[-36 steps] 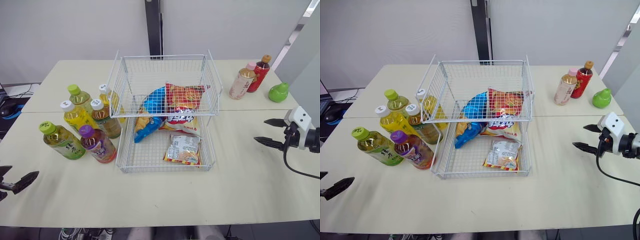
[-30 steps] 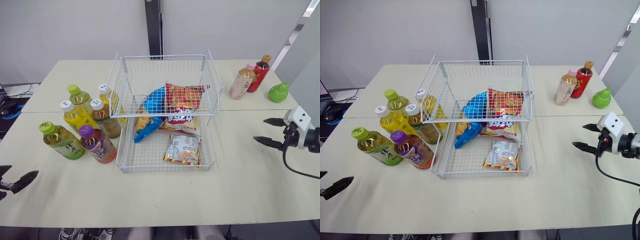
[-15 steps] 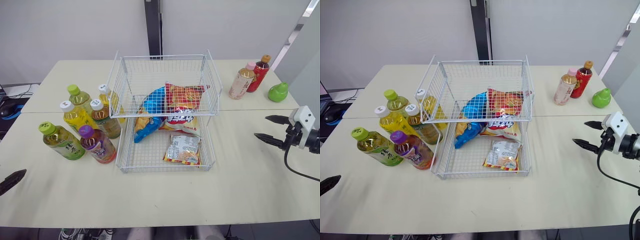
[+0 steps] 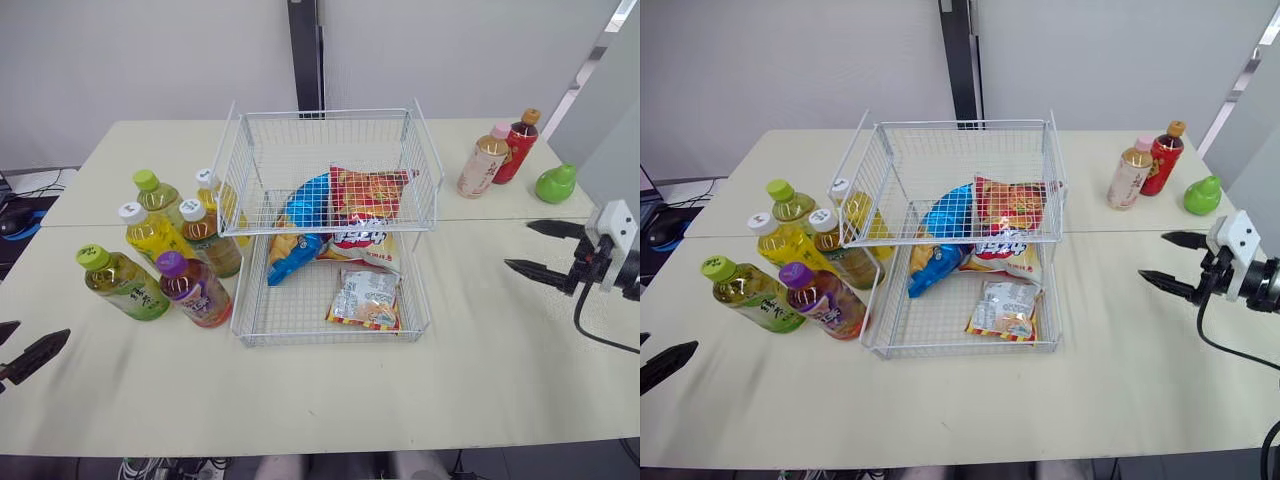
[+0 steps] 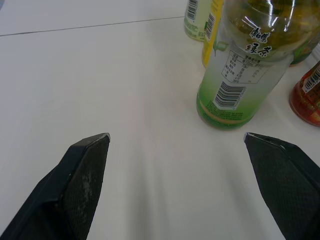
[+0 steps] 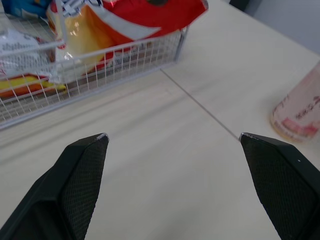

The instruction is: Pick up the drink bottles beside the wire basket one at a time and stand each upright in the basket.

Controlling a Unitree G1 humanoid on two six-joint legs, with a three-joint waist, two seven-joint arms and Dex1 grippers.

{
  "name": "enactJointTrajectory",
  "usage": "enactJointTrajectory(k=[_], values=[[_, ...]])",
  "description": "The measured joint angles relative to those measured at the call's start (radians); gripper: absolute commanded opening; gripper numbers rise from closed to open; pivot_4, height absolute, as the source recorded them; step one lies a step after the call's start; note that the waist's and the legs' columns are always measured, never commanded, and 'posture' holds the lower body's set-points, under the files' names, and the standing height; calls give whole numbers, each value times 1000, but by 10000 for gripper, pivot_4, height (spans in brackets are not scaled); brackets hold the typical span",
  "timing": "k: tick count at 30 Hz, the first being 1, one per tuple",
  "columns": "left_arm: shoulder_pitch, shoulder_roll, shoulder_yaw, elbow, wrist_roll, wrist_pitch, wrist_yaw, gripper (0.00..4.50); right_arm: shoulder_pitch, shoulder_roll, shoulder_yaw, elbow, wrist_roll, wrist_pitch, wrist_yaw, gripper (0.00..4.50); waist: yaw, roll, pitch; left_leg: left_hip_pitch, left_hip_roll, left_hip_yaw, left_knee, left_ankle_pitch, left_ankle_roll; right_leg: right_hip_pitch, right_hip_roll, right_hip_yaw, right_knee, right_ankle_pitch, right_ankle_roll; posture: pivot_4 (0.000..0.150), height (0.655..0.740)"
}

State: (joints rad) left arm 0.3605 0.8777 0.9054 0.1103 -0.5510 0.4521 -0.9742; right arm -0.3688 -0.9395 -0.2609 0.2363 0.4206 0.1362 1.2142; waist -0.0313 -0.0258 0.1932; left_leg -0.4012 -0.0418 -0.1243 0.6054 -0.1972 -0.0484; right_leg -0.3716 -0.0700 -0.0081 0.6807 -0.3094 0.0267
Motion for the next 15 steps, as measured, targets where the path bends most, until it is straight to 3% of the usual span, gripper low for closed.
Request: enactJointTrajectory(k=[7,15], values=[[26,-3,6,-32,-5,23,2,44727,-42,-48,-52,-416,251,290,-35,45000,1,-1,0,0,1,-2,0,-1,0,0,0,2,-1,-2,2,1500,7400],[118,-46,76,-139,-41,61,2,44727,-341,61,145,-523,396,430,5,45000,1,-1,-1,-1,1,-1,0,-1,-1,-2,0,3,-1,-1,0,1500,7400]])
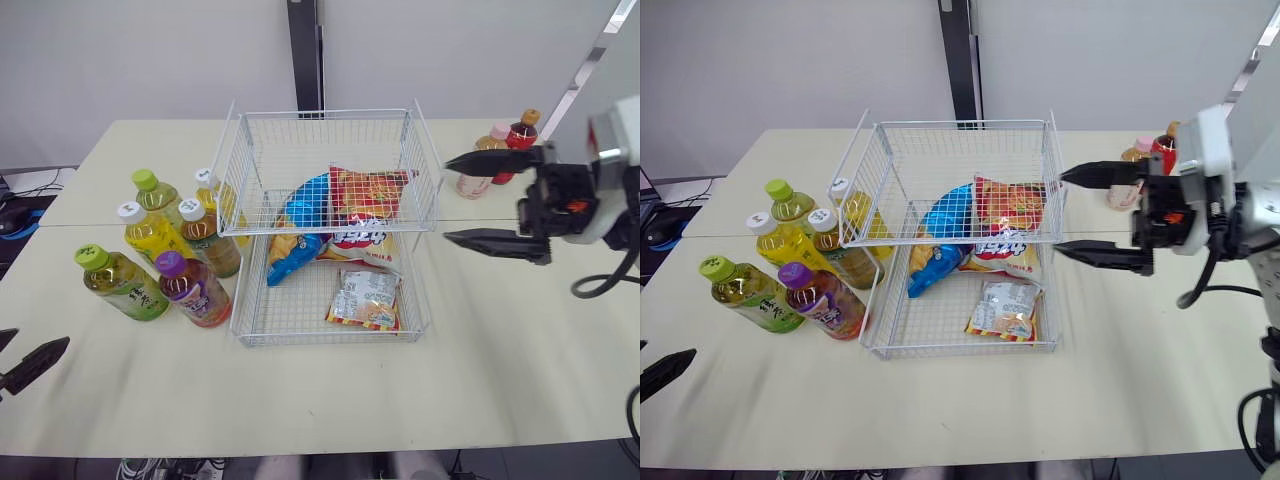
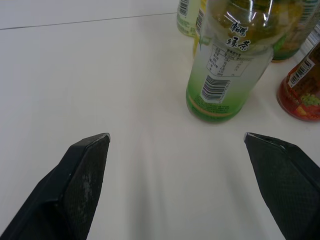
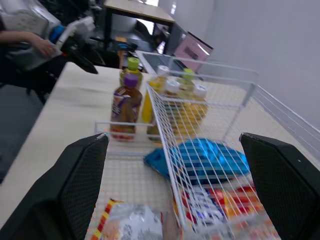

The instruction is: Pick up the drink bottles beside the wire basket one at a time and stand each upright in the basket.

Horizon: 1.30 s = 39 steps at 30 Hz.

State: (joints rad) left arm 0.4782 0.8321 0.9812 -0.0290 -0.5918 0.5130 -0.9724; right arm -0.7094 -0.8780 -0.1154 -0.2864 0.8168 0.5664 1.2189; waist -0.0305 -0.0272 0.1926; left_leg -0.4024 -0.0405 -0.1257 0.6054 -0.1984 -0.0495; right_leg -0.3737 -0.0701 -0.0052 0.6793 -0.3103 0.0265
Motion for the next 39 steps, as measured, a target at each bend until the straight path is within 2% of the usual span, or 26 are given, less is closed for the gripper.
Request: enactJointTrajectory(k=[4,8,14,18,24,35,39], values=[[24,-20,58,-58,-45,50,9,44727,-53,54,71,1,6,14,39,45000,7,0,0,-1,0,-2,0,0,0,0,0,-2,-1,1,-2,1500,7400],[4,-28,112,-138,-161,179,57,44727,-64,104,133,-12,2,23,48,45000,9,-1,0,-2,0,-4,0,0,0,0,0,-4,-1,1,-2,1500,7400],[-79,45,147,-194,-272,300,113,44727,-58,120,151,-45,-19,14,50,45000,5,-1,0,-2,0,-3,0,0,0,0,1,-4,-1,1,-2,1500,7400],[-207,91,88,-191,-270,282,133,44727,-43,120,157,-65,-31,10,50,45000,6,0,0,-1,0,-3,0,0,0,0,1,-4,0,1,-2,1500,7400],[-355,94,-63,-130,-199,187,163,44727,-40,121,157,-77,-54,3,45,45000,-2,0,0,-1,0,0,0,0,0,-1,2,-4,0,1,-2,1500,7400],[-393,52,-190,-70,-73,67,191,44727,-37,121,157,-101,-61,7,43,45000,1,0,0,-1,0,0,0,0,0,-1,2,-4,0,2,-2,1500,7400],[-416,42,-208,-52,-65,50,198,44727,-37,121,157,-100,-61,7,42,45000,1,0,0,-1,0,0,0,0,0,-1,2,-4,0,2,-2,1500,7400]])
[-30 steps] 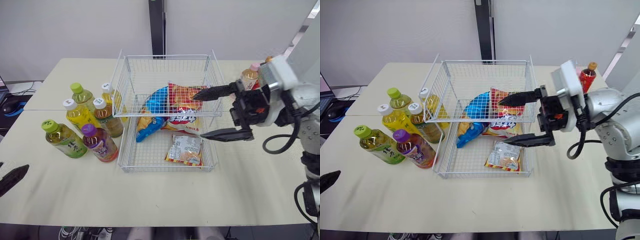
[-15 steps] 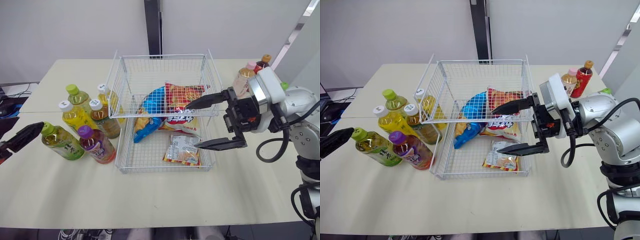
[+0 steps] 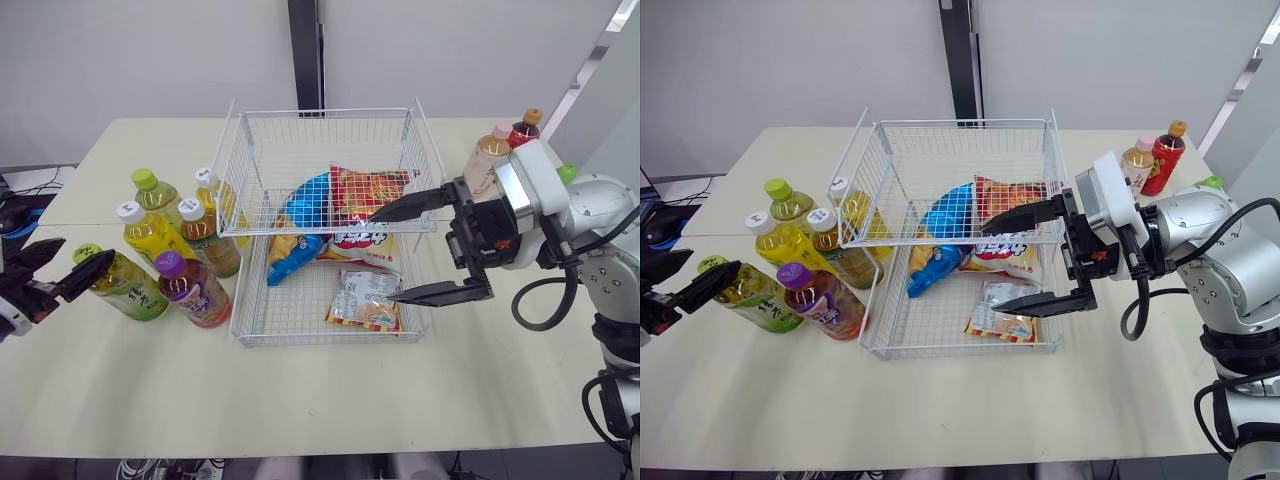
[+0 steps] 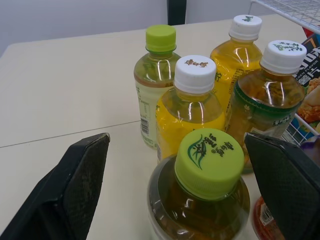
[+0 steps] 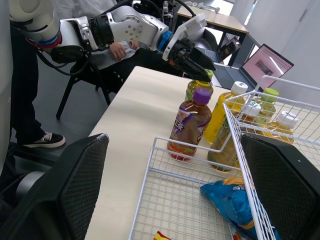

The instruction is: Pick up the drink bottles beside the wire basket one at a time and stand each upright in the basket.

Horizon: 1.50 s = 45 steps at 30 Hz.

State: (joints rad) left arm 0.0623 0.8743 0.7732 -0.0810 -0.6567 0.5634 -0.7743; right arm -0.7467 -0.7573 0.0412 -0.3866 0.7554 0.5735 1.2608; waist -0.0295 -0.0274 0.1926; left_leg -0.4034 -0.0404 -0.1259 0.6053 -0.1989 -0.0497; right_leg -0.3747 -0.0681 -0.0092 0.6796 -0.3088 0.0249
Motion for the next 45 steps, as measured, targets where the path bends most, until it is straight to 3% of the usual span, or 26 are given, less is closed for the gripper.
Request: enactJointTrajectory(k=[1,4,12,21,27,32,37,40,45], values=[[-8,-4,-5,2,-2,1,0,44727,-1,0,0,0,0,0,0,45000,0,0,0,0,0,0,0,0,0,0,0,0,0,0,0,1500,7400],[-19,-6,-30,12,-2,3,-2,38422,-12,0,0,1,-1,0,0,45000,-1,0,0,0,0,0,0,0,0,0,0,0,0,0,0,1500,7400],[-30,-4,-55,12,2,19,0,13885,-12,0,0,4,-9,1,-1,45000,-1,0,0,0,0,0,0,0,0,0,0,0,0,0,0,1500,7400],[45,7,2,-60,-29,77,-14,13830,-10,-1,-13,10,-29,3,-40,45000,-2,-1,0,0,0,0,0,0,0,-1,0,0,0,0,1,1500,7400],[14,204,131,-80,-144,290,-82,13830,3,-53,-83,19,-2,50,-64,45000,4,-5,3,-5,0,-5,2,0,0,-4,2,-1,0,0,0,1500,7400],[-215,394,139,28,-224,395,-98,13830,31,-92,-143,19,16,74,-86,45000,2,-5,3,-8,0,-2,2,0,0,-6,5,-2,1,1,2,1500,7400],[-534,522,-81,197,-259,390,-133,13830,72,-115,-187,-1,23,96,-129,45000,-4,-4,4,-8,0,3,1,0,0,-8,9,0,2,1,2,1500,7400],[-863,503,-341,296,-249,387,-160,13830,105,-131,-221,-21,36,121,-174,45000,-2,-6,5,-14,2,3,4,0,0,-11,13,-1,3,3,4,1500,7400],[-1432,321,-675,501,-73,370,-235,13830,187,-140,-280,-82,64,144,-250,45000,2,-10,6,-17,0,3,7,1,0,-12,13,0,2,4,6,1500,7400]])
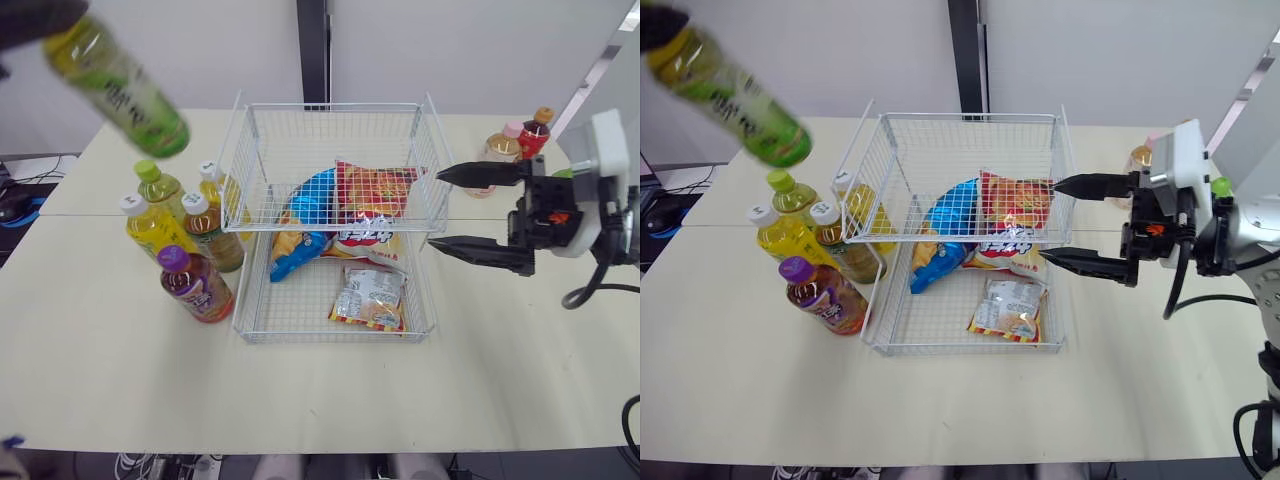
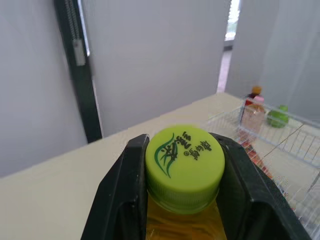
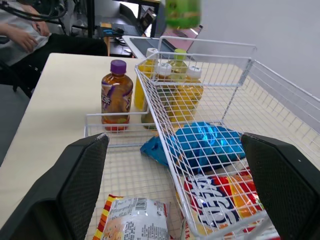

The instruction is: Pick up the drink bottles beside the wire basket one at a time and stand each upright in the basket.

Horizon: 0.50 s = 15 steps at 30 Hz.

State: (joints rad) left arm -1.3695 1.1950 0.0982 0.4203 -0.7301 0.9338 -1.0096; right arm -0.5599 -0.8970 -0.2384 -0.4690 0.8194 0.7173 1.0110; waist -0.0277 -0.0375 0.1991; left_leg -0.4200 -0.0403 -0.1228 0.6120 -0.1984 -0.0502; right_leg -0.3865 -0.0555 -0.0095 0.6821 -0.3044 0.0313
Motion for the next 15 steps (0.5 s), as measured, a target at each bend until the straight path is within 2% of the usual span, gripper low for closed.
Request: enactJointTrajectory(k=[4,7,11,15], values=[[-245,-157,-138,171,140,-34,-81,13830,46,-2,-49,-45,30,16,-61,45000,-8,0,1,-2,0,1,1,0,0,-2,-1,1,0,0,1,1500,7400],[-350,-274,-192,282,220,-82,-138,13830,57,-3,-61,-60,36,24,-105,45000,-16,0,1,-2,0,1,1,0,0,-3,-1,1,0,0,1,1500,7400],[-390,-444,-221,387,298,-172,-186,13830,60,-3,-63,-71,35,29,-168,45000,-19,1,1,-2,0,1,1,0,0,-3,-1,1,0,0,1,1500,7400],[-389,-608,-225,485,363,-272,-160,13830,81,-2,-69,-88,36,47,-237,45000,-18,0,1,-5,0,1,3,0,0,-4,-2,1,0,0,1,1500,7400]])
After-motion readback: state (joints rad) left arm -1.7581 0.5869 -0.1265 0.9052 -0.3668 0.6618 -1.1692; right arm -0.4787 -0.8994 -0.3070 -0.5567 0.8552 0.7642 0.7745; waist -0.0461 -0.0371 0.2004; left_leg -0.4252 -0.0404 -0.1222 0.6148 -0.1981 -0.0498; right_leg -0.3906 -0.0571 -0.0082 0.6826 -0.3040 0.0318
